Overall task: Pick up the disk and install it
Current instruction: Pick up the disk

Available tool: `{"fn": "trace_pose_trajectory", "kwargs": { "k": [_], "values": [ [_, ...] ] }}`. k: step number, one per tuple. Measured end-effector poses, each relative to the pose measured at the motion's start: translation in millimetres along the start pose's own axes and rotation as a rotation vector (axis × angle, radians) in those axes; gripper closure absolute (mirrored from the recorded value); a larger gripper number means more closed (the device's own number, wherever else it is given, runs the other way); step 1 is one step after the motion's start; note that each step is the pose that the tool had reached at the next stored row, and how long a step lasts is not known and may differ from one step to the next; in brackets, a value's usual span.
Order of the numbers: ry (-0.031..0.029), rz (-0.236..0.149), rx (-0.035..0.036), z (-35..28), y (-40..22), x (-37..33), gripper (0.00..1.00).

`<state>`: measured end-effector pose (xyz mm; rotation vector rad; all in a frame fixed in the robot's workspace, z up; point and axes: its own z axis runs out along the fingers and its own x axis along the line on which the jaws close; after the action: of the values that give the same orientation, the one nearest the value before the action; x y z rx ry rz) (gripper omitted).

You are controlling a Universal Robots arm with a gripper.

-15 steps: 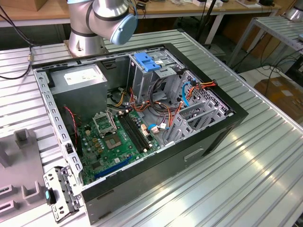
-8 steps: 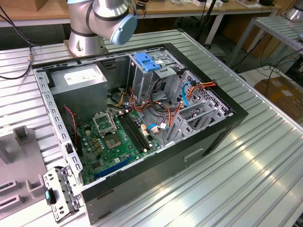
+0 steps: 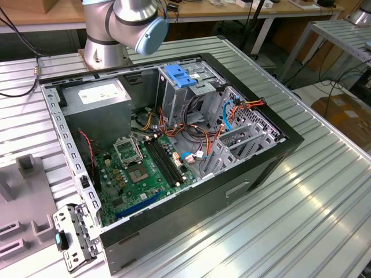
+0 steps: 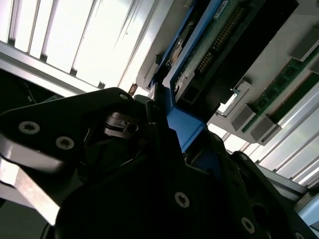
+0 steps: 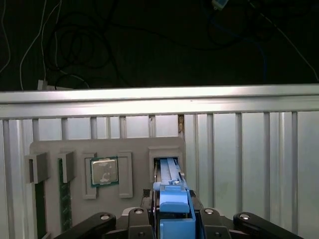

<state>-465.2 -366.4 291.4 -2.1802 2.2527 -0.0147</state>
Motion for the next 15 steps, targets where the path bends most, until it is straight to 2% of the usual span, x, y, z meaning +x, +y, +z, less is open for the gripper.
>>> {"fn": "trace_pose_trajectory", "kwargs": {
  "k": [4,13,15],
  "values": [
    [-0.0002,-0.013,0.0001,0.0,0.0,0.0,0.63],
    [-0.0002,-0.015,0.0001,0.0,0.0,0.0,0.63],
    [-0.0001,-0.015,0.0002,-2.6,0.0,0.0,0.63]
  ]
}}
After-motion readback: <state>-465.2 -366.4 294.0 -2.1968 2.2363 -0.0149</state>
